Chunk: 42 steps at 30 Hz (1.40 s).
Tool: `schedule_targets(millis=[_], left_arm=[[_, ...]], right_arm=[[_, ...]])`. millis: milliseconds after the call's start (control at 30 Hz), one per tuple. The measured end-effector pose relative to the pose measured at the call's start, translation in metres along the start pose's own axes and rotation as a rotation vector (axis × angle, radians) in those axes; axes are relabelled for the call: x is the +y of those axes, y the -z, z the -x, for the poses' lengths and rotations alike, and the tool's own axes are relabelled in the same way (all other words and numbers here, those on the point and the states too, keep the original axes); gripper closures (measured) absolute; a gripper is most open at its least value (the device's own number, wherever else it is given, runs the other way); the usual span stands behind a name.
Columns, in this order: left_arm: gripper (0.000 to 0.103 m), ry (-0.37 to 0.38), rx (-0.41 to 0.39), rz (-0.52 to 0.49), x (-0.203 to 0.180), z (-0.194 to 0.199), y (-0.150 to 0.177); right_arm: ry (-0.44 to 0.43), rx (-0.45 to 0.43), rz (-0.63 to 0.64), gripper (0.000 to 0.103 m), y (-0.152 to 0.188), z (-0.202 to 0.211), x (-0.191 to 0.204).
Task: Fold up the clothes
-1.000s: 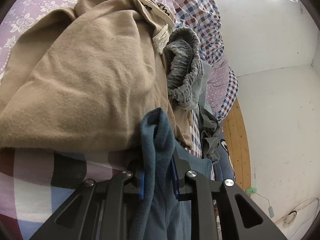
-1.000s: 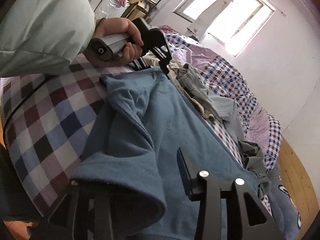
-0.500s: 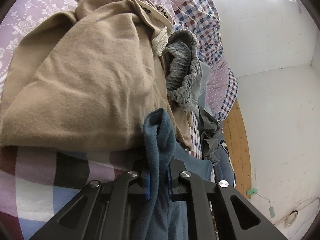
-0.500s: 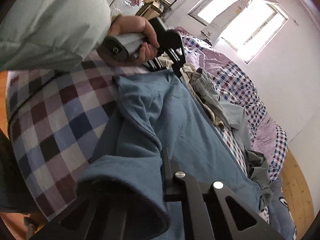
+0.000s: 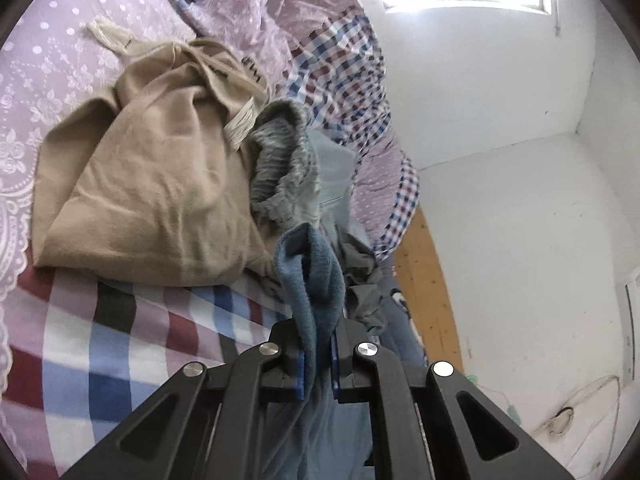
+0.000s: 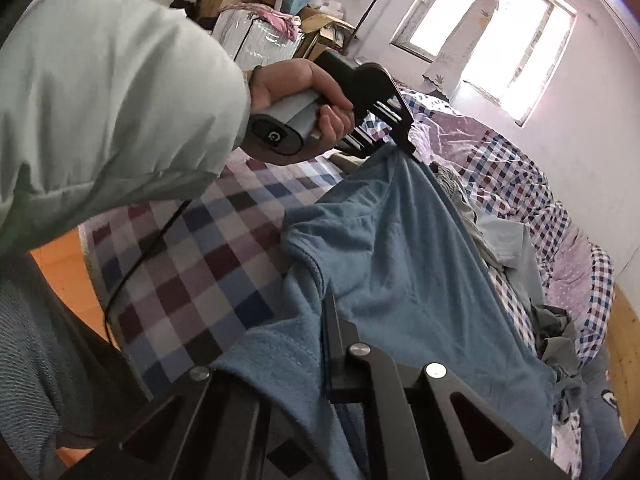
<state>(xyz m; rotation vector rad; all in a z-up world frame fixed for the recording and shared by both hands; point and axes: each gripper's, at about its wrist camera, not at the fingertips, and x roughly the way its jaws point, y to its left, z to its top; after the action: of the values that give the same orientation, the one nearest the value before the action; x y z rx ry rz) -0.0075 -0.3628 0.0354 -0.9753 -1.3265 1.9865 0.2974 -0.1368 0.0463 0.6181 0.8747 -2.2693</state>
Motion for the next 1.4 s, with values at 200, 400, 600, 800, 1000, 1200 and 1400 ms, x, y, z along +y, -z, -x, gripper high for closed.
schedule_targets(millis=[200,400,600,800,1000,1200,1400], left_arm=[[0.096,0.127,-0.085,0.007,-0.029,0.045,-0.002],[0.096,0.104,-0.129,-0.001,-0.033,0.074,-0.004],[0.096,0.053,-0.103,0.026,-0.033,0.065,-0.001],[0.096,0.074,-0.076,0.019,-0.066,0.037,0.006],[0.096,0.09,-0.043,0.032,-0.095,-0.007,0.019],[0.096,0.103,0.036,0.001,-0.132,-0.065,0.038],[0.096,0.042,0.128,-0.032,-0.159,-0.144,0.066]], right_arm=[[-0.107,-0.073,-0.073,0.101,-0.029,0.031,0.006],[-0.219,-0.101,-0.212,0.101,-0.043,0.029,0.003],[-0.225,-0.092,-0.315,0.101,-0.025,0.032,-0.015],[-0.096,-0.127,-0.288,0.101,-0.007,0.063,-0.031],[0.045,-0.124,-0.324,0.101,0.017,0.09,-0.063],[0.117,-0.091,-0.425,0.101,0.046,0.106,-0.099],[0.145,-0.042,-0.525,0.101,0.082,0.117,-0.123]])
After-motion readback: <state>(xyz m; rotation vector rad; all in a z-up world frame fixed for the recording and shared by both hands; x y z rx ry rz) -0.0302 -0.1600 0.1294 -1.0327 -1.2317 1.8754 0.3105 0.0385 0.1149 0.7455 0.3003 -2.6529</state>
